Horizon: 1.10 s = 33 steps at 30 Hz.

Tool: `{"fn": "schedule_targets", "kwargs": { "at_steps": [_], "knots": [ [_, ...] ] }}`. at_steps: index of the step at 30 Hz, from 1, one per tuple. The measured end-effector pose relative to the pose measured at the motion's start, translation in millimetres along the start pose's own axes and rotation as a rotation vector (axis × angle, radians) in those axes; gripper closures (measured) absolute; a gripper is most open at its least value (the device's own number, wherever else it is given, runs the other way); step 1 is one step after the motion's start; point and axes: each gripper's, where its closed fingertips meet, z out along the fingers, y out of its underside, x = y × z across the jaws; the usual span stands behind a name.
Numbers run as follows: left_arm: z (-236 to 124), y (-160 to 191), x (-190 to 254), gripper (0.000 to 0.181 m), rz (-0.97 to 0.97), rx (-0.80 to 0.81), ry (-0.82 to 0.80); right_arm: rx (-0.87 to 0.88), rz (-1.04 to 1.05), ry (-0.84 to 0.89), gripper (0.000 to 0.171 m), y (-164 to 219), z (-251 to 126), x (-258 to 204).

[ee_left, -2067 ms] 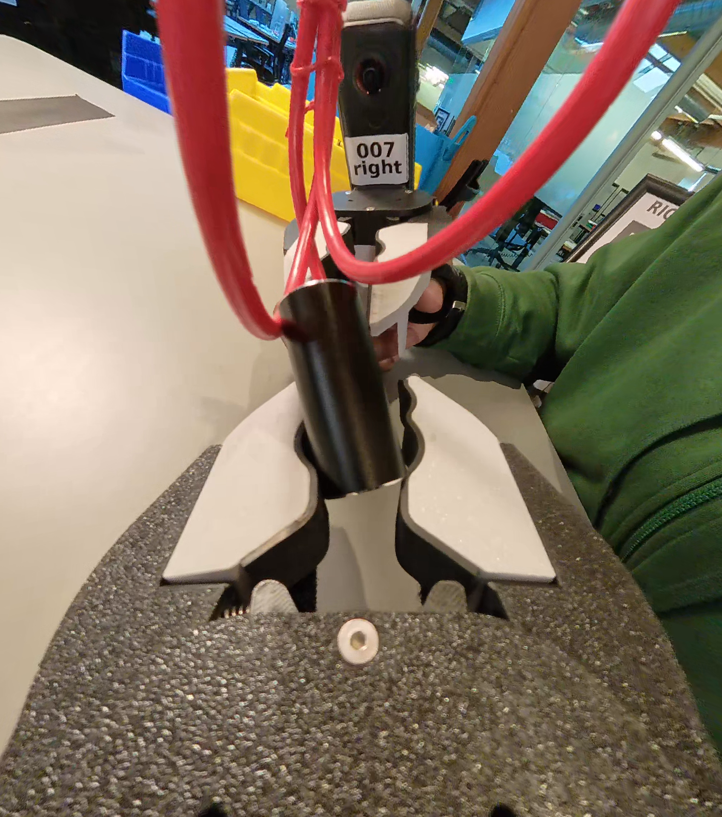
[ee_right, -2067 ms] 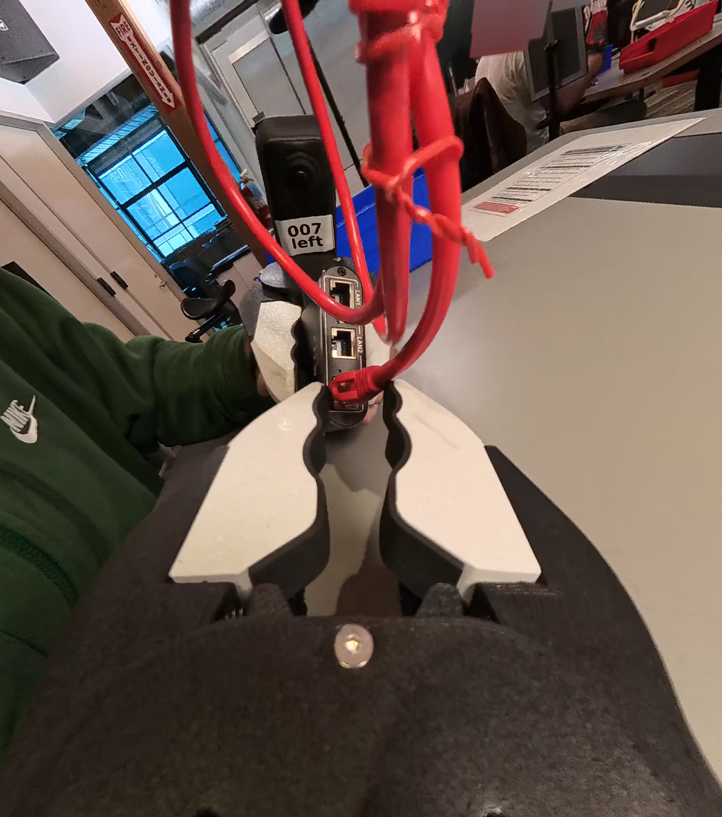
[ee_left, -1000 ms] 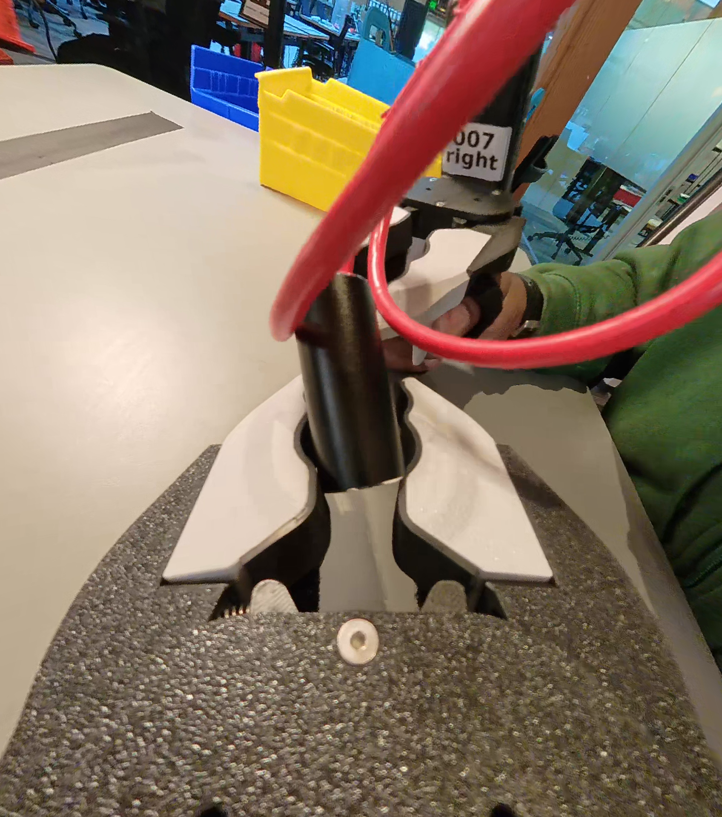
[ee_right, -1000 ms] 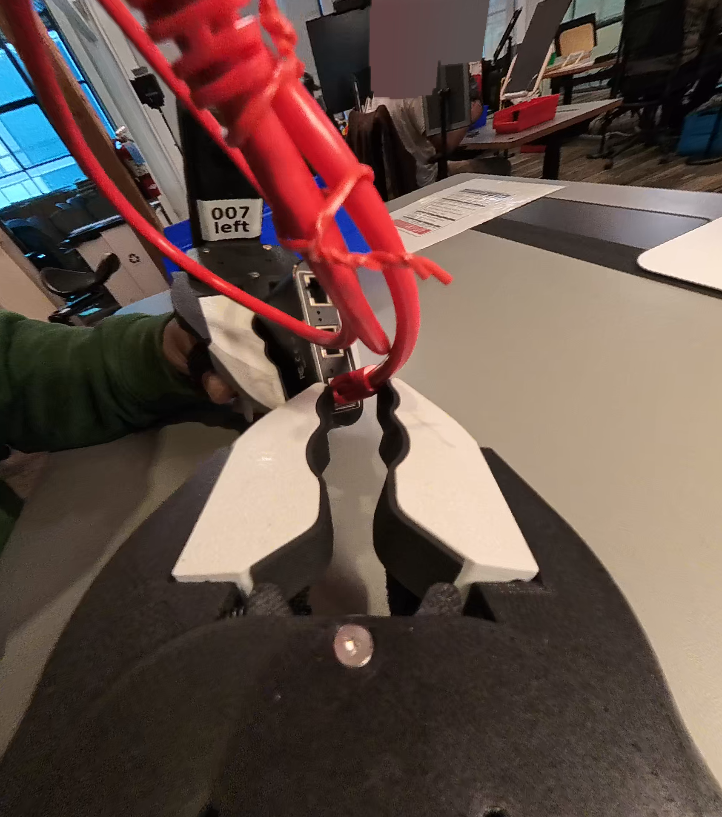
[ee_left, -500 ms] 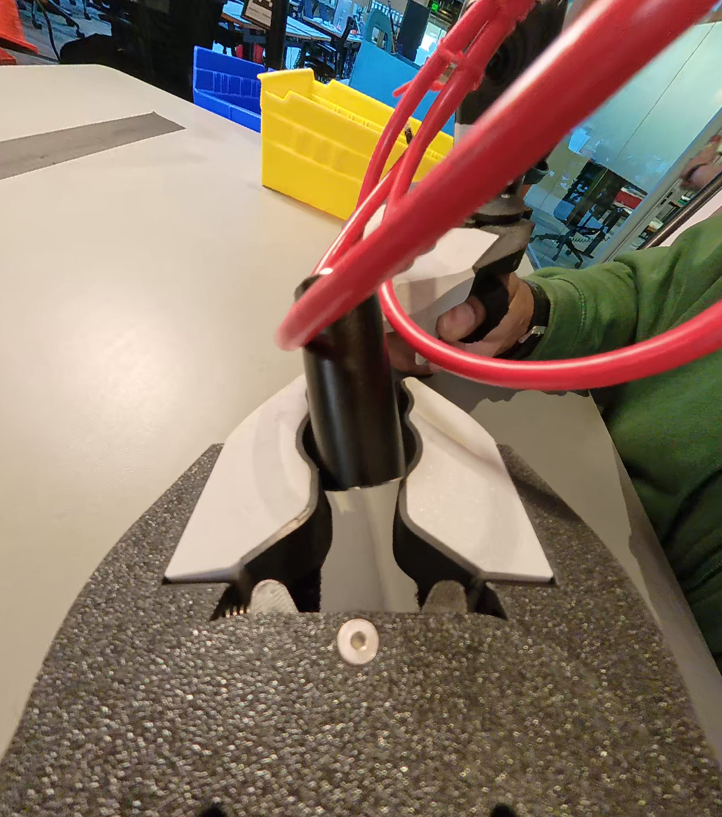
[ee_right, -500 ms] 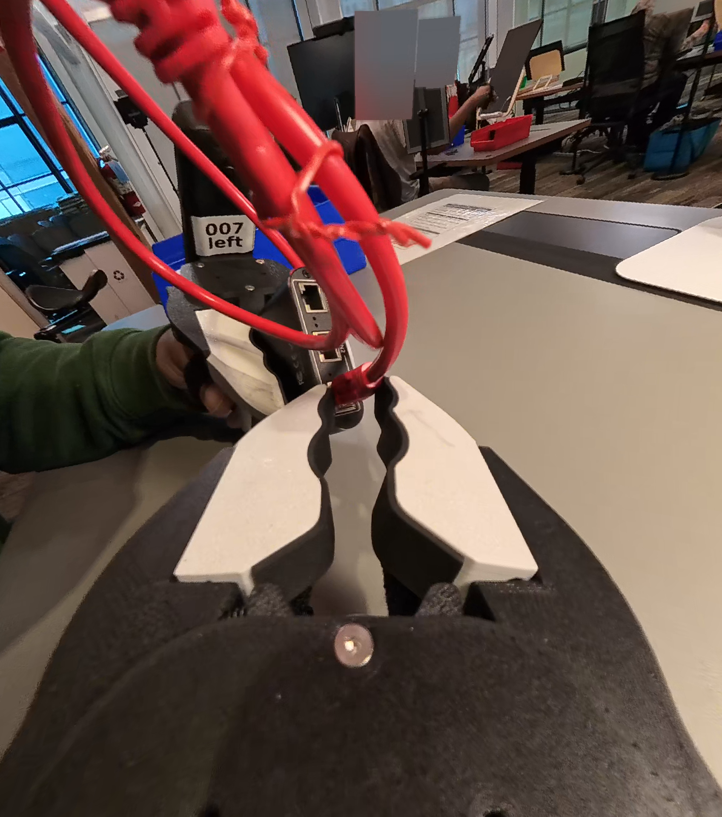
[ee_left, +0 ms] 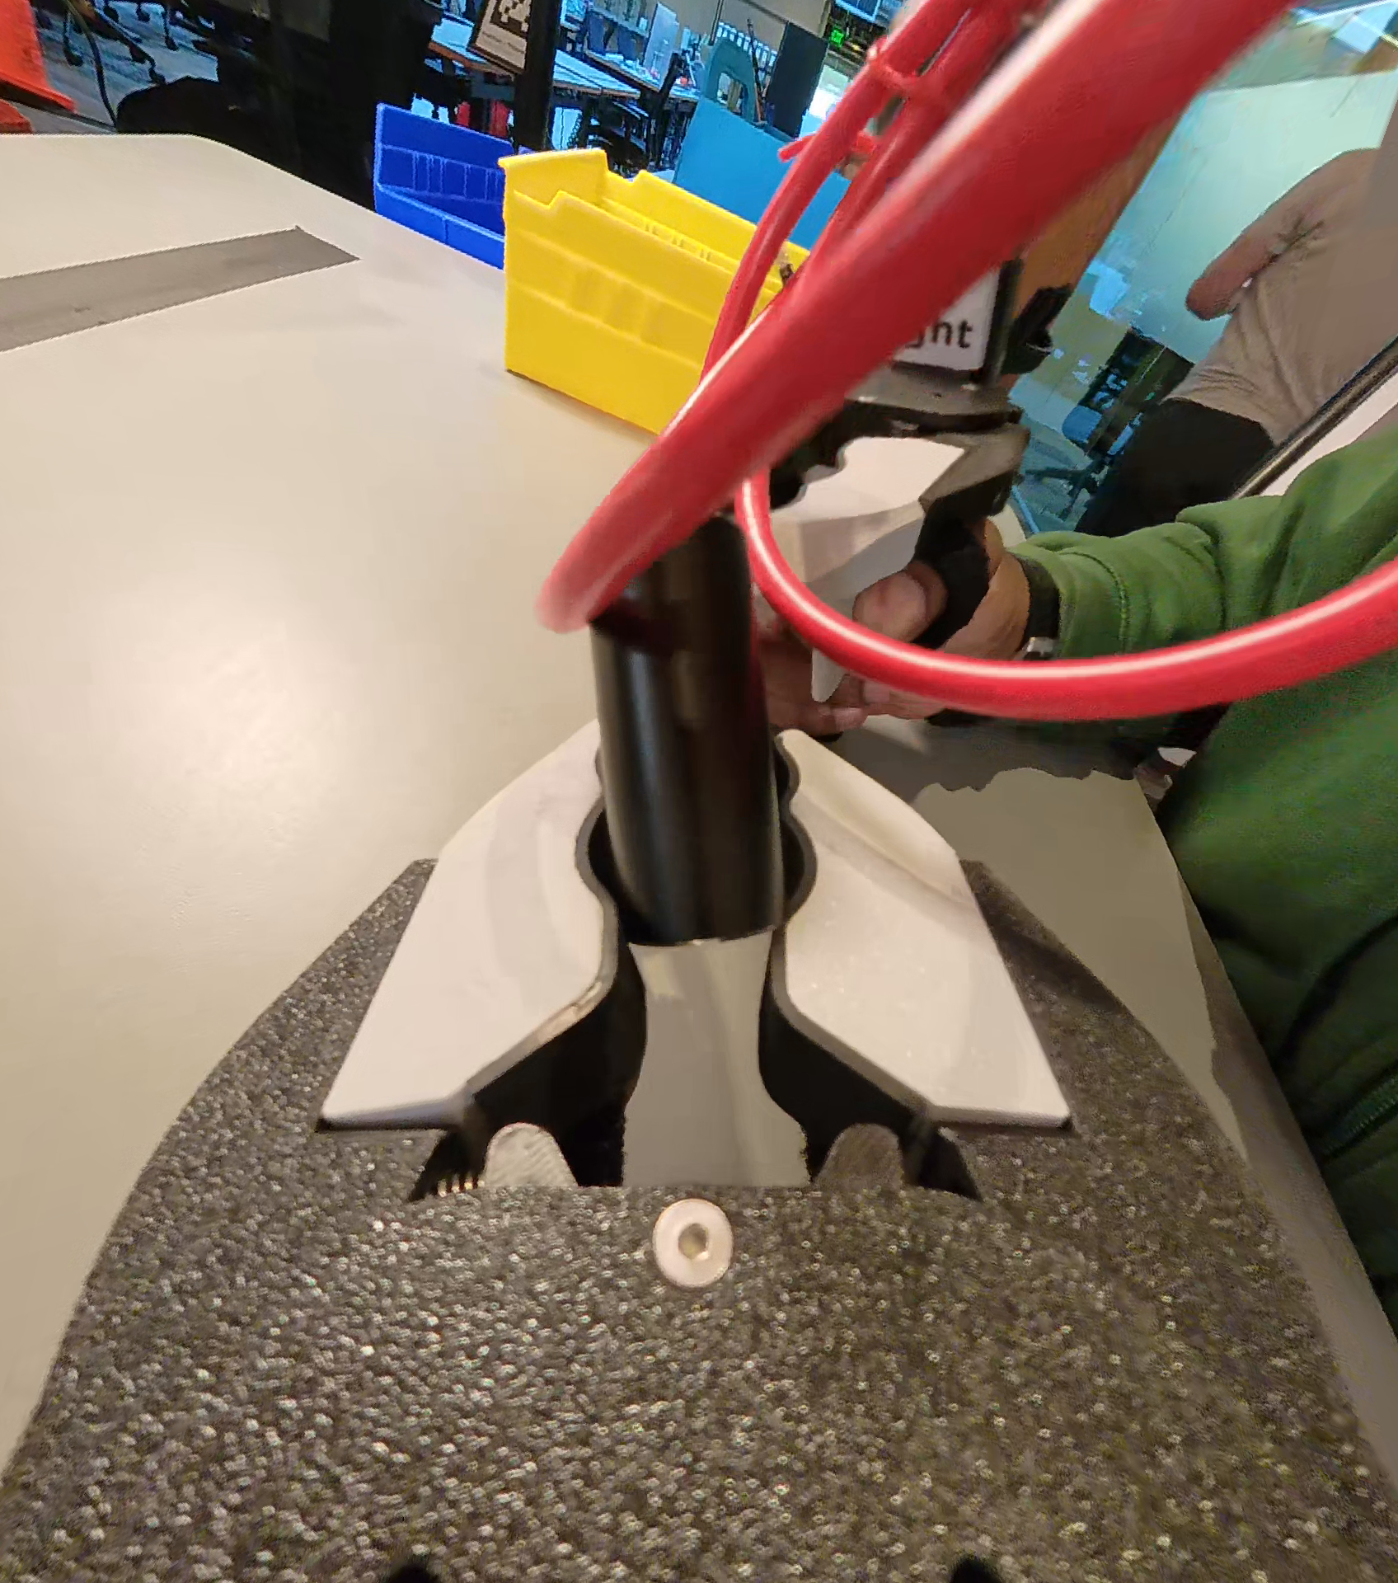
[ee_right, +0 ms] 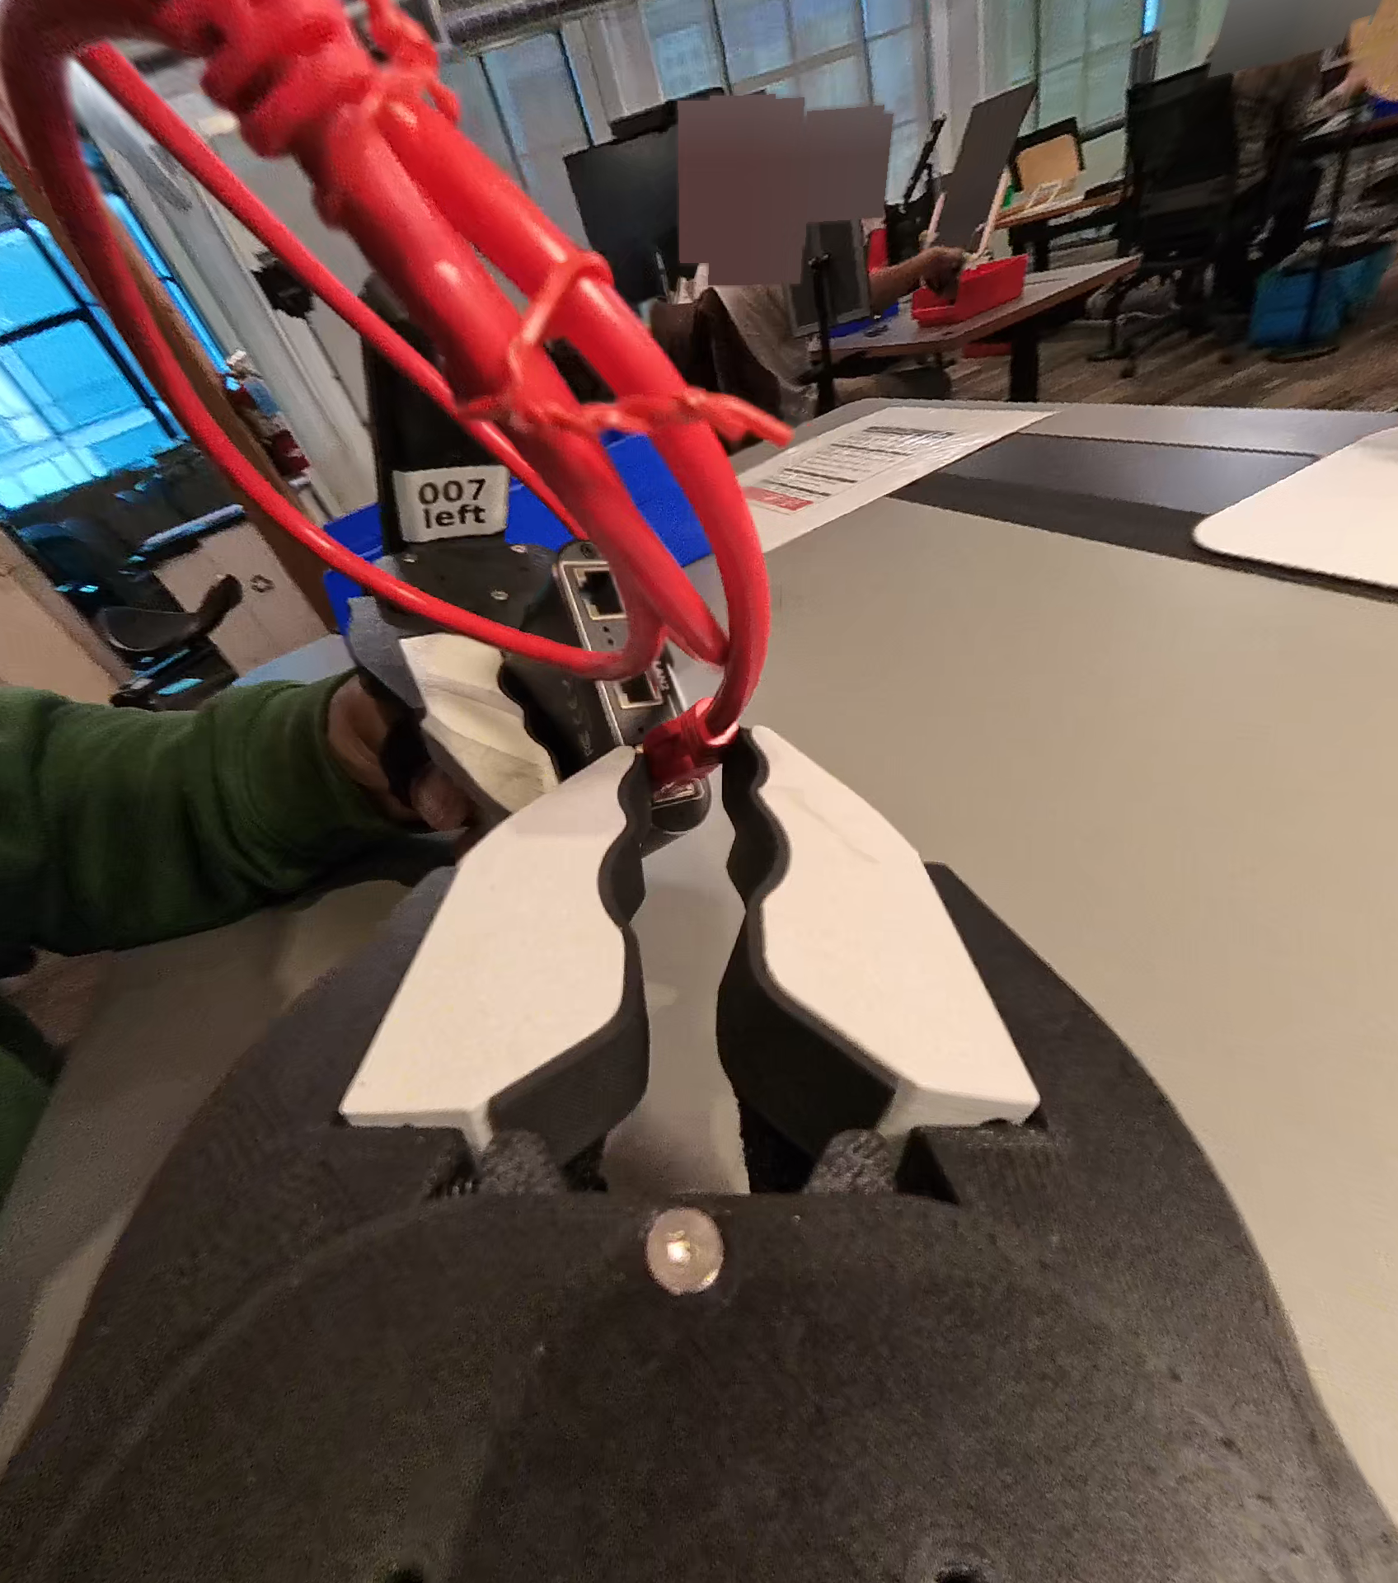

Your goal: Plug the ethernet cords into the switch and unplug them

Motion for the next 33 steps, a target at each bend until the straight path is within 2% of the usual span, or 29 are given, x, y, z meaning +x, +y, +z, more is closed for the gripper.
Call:
{"fn": "schedule_targets", "kwargs": {
  "at_steps": [4, 6, 13, 18, 22, 25, 27, 30, 33],
  "knots": [
    [-4.1, 9.4, -11.8, 0.151, -0.005, -0.07, -0.057, 0.145, 0.066, 0.066, 0.159, -35.7, -30.2, 30.0],
    [-5.6, 7.6, -14.6, 0.151, -0.036, -0.055, -0.054, 0.105, 0.045, 0.043, 0.158, -38.8, -38.9, 34.2],
    [-8.5, 7.8, -21.6, 0.151, -0.073, -0.052, -0.077, 0.041, 0.018, 0.155, 0.159, -28.3, -47.2, 51.6],
    [-10.4, 7.0, -23.7, 0.151, -0.077, -0.046, -0.081, 0.007, -0.075, 0.274, 0.159, -33.2, -63.4, 58.6],
    [-8.9, 8.4, -22.7, 0.151, -0.063, -0.058, -0.086, -0.022, -0.185, 0.413, 0.159, -47.8, -91.3, 61.8],
    [-8.3, 9.2, -21.7, 0.151, -0.052, -0.065, -0.088, -0.035, -0.272, 0.552, 0.159, -70.1, -134.4, 63.7],
    [-8.5, 8.9, -20.4, 0.151, -0.044, -0.062, -0.085, -0.05, -0.311, 0.66, 0.159, -88.9, -176.2, 66.2],
    [-8.6, 8.7, -19.4, 0.151, -0.04, -0.06, -0.081, -0.088, -0.39, 0.864, 0.159, -122.7, -257.4, 70.9],
    [-8.2, 9.1, -19.2, 0.151, -0.041, -0.064, -0.081, -0.199, -0.474, 1.094, 0.159, -147.2, -344.7, 75.9]
  ]
}}
